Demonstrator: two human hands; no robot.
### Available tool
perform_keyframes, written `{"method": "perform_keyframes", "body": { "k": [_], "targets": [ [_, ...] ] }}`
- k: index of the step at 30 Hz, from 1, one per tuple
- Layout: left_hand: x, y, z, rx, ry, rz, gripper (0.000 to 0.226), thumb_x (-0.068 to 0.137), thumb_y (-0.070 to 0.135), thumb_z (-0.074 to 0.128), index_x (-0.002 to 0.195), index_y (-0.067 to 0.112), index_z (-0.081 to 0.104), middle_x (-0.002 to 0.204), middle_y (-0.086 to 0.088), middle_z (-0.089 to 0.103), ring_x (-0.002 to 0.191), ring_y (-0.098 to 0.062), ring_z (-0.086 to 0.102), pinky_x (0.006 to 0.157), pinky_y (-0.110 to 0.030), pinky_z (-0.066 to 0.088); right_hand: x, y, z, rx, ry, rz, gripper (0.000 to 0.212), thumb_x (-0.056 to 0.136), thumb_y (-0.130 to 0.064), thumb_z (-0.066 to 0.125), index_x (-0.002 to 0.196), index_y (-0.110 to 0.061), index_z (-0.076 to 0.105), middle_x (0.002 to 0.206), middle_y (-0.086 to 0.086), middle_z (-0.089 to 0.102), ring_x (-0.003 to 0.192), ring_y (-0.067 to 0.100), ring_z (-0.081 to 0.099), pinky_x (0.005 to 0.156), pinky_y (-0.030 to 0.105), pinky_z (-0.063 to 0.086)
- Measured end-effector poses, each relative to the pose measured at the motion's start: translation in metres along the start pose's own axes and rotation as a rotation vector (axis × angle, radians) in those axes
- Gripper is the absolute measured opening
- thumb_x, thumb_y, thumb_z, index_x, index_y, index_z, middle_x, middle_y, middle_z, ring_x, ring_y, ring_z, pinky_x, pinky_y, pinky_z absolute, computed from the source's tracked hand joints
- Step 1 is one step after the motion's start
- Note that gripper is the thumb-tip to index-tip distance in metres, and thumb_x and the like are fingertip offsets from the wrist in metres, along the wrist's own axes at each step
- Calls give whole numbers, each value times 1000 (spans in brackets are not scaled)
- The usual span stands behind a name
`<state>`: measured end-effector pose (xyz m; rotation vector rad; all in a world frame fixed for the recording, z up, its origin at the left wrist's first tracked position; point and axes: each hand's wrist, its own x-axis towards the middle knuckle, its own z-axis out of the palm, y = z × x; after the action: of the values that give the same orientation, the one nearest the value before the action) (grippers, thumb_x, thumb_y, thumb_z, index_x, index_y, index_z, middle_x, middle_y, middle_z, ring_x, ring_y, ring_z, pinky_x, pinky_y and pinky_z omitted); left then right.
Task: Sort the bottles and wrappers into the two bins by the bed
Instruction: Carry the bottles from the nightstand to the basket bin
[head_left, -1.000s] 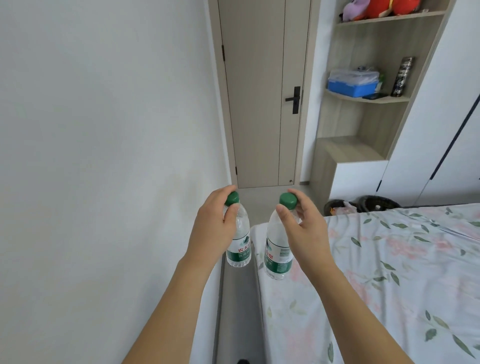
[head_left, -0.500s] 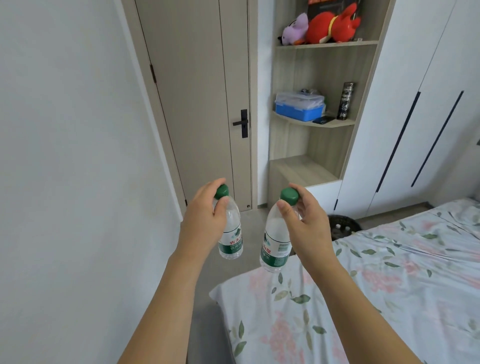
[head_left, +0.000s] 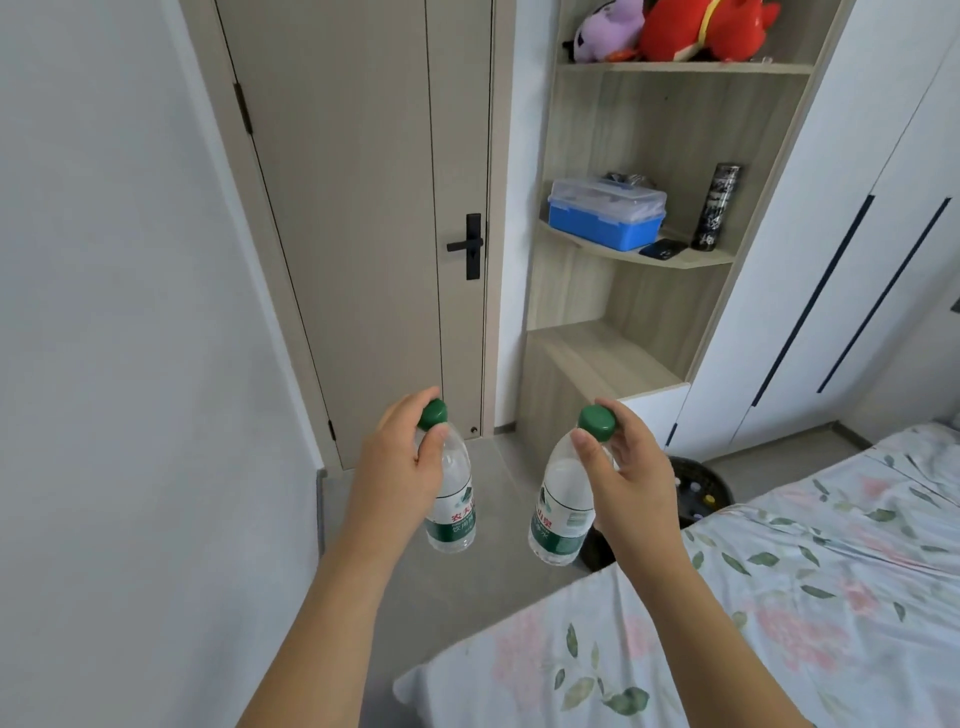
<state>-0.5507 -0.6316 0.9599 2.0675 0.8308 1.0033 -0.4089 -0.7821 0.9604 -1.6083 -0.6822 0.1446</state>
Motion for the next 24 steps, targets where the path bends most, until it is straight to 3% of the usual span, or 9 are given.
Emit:
{"method": "perform_keyframes", "body": {
  "k": [3, 9, 15, 20, 24],
  "targets": [
    [72, -17, 5, 7, -55, 42, 38, 95, 12, 55, 131, 23, 56, 117, 12, 55, 111, -12, 56, 99, -27, 44, 51, 1, 35, -8, 26, 18, 31, 90, -22, 65, 119, -33, 57, 112, -16, 63, 110, 1, 57, 97, 24, 46],
    [181, -32, 23, -25, -103, 130, 38, 94, 11, 56, 130, 22, 57, 120, 10, 57, 110, -12, 57, 101, -31, 45, 128, 4, 64, 7, 129, 9, 32, 89, -19, 67, 115, -33, 58, 109, -19, 64, 107, -5, 58, 96, 23, 46],
    [252, -67, 56, -15, -162, 211, 37, 94, 11, 57, 129, 22, 58, 117, 16, 55, 108, -9, 56, 97, -25, 44, 195, 44, 98, 20, 194, 52, 33, 88, -19, 68, 117, -30, 60, 111, -15, 65, 108, 0, 60, 101, 32, 47],
    [366, -113, 98, -69, -199, 246, 37, 93, 8, 58, 129, 19, 58, 114, 12, 56, 109, -12, 57, 99, -28, 45, 280, 87, 149, -5, 299, 106, 32, 87, -18, 69, 116, -30, 60, 111, -15, 65, 111, 1, 59, 102, 33, 47],
    [459, -145, 138, -33, -351, 296, 37, 93, 12, 59, 128, 24, 58, 115, 16, 57, 105, -6, 55, 94, -23, 44, 361, 116, 190, -14, 394, 184, 34, 87, -20, 69, 118, -29, 60, 111, -16, 65, 111, 3, 59, 102, 35, 46]
  ]
}}
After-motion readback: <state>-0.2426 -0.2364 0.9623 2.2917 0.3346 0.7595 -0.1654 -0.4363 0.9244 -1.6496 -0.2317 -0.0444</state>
